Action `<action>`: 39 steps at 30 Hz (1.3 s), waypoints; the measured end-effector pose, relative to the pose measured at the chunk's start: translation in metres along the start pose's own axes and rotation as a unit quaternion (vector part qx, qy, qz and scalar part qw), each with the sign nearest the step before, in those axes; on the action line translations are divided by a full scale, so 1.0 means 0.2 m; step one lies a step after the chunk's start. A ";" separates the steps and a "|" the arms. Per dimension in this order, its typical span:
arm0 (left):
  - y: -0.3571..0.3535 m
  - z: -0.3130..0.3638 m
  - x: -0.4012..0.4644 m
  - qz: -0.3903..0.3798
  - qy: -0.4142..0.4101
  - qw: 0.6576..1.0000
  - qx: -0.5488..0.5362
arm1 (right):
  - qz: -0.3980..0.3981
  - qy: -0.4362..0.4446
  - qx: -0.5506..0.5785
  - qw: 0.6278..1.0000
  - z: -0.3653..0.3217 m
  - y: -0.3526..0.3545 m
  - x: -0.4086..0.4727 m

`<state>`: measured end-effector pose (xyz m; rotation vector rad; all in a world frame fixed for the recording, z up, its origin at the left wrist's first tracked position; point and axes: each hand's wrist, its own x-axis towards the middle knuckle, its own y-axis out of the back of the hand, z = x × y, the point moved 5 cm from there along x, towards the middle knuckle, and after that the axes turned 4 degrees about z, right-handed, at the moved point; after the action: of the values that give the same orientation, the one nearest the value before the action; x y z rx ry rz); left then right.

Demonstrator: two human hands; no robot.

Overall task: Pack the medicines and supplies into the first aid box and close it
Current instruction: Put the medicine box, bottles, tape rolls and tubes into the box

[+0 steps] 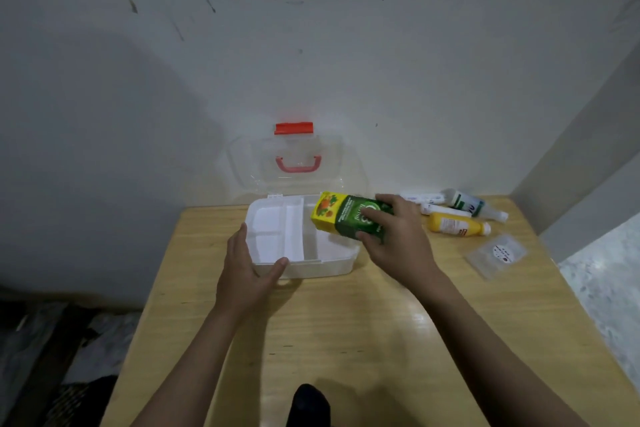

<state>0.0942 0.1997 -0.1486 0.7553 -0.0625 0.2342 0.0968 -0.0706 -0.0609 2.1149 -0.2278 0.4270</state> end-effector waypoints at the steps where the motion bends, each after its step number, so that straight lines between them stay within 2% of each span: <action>1: 0.00 0.00 0.00 -0.003 -0.003 1.000 0.000 | -0.036 0.008 -0.032 0.999 -0.03 -0.04 0.04; 3: 0.00 0.00 0.00 -0.007 -0.003 1.000 0.000 | -0.102 0.034 -0.086 0.990 -0.08 -0.13 0.11; 6: 0.01 0.00 0.00 -0.006 0.000 1.000 -0.007 | -0.172 0.063 -0.108 0.977 -0.12 -0.27 0.17; 14: 0.01 0.01 0.00 -0.003 -0.006 1.000 -0.003 | -0.245 0.029 -0.095 0.964 -0.11 -0.52 0.21; 20: 0.01 0.01 0.00 -0.007 -0.004 1.000 -0.001 | -0.232 -0.011 -0.113 0.966 -0.11 -0.60 0.22; 26: 0.01 0.02 0.00 -0.010 -0.005 1.000 0.006 | -0.238 -0.169 0.048 0.955 -0.08 -0.65 0.21; 30: 0.02 0.01 0.00 -0.011 -0.001 1.000 0.005 | -0.228 -0.236 0.122 0.937 -0.04 -0.64 0.20; 32: 0.02 0.01 0.00 -0.012 0.003 1.000 0.000 | -0.244 -0.234 0.131 0.932 -0.04 -0.64 0.20; 35: 0.02 0.01 0.00 -0.015 0.003 1.000 -0.002 | -0.287 -0.171 0.075 0.940 -0.09 -0.60 0.21; 37: 0.02 0.01 0.00 -0.018 0.006 1.000 -0.003 | -0.256 -0.151 0.085 0.951 -0.11 -0.51 0.21; 39: 0.02 0.01 0.00 -0.019 0.013 1.000 -0.010 | -0.172 -0.154 0.150 0.961 -0.10 -0.36 0.18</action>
<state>0.0938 0.2013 -0.1455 0.7331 -0.0249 0.2070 0.1492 -0.0139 -0.0925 2.4566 0.0341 -0.0833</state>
